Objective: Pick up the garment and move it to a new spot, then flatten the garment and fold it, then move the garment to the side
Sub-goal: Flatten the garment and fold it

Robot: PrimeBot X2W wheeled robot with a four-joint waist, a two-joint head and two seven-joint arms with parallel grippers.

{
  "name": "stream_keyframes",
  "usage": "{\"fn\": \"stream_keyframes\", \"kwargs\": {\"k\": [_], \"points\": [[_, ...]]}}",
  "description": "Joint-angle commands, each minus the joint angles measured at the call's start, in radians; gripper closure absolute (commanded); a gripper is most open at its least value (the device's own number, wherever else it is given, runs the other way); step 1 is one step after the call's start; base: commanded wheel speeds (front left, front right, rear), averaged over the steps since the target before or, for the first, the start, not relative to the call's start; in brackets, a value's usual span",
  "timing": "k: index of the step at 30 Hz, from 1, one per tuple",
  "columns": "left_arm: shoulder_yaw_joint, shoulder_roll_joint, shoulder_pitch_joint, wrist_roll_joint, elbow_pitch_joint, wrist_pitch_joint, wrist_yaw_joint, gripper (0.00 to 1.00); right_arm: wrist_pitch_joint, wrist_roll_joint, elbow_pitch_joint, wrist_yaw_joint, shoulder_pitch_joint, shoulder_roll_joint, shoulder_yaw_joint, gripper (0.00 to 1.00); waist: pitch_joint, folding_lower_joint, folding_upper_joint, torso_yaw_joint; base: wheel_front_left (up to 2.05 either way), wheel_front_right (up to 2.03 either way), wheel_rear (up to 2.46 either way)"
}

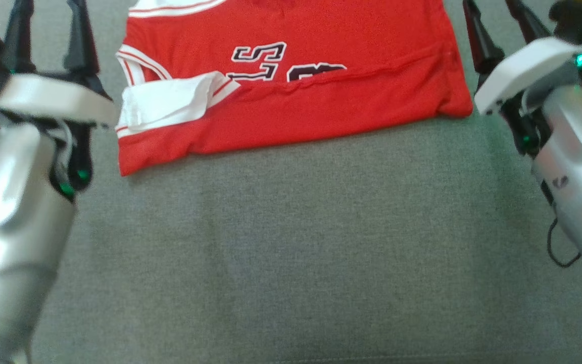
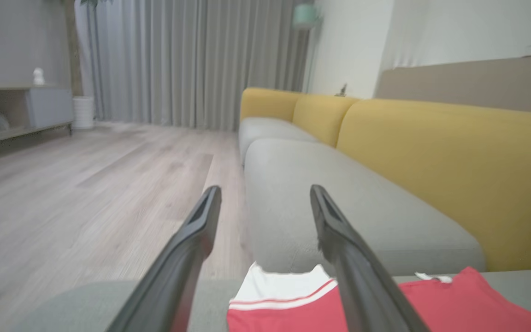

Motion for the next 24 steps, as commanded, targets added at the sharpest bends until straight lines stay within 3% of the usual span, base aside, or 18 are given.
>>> {"fn": "stream_keyframes", "kwargs": {"k": [1, 6, 7, 14, 19, 24], "points": [[0.066, 0.029, 0.012, 0.036, -0.06, -0.007, 0.012, 0.0, -0.012, -0.013, -0.026, -0.001, 0.029, 0.004, -0.015, 0.0, -0.015, 0.0001, 0.0, 0.006, 0.0, 0.0, 0.0], [0.217, -0.044, 0.253, 0.208, -0.279, -0.008, 0.049, 0.0, -0.014, -0.147, -0.205, -0.001, 0.138, 0.002, -0.229, 0.0, -0.061, 0.0001, 0.0, 0.012, 0.0, 0.0, 0.0], [0.253, -0.077, 0.343, 0.267, -0.341, -0.008, 0.05, 0.0, -0.014, -0.231, -0.295, -0.001, 0.225, 0.023, -0.338, 0.0, -0.08, 0.0001, 0.0, 0.014, 0.0, 0.0, 0.0], [0.347, -0.173, 0.573, 0.41, -0.442, -0.008, 0.04, 0.0, -0.014, -0.514, -0.672, -0.001, 0.6, 0.193, -0.667, 0.0, -0.123, 0.0001, 0.0, 0.019, 0.0, 0.0, 0.0], [0.393, -0.219, 0.666, 0.478, -0.451, -0.008, 0.021, 0.0, -0.014, -0.604, -0.868, -0.001, 0.815, 0.242, -0.725, 0.0, -0.127, 0.0001, 0.0, 0.012, 0.0, 0.0, 0.0], [0.427, -0.262, 0.703, 0.518, -0.431, -0.008, -0.01, 0.0, -0.014, -0.587, -0.921, -0.001, 0.888, 0.247, -0.71, 0.0, -0.112, 0.0001, 0.0, -0.007, 0.0, 0.0, 0.0]]}}
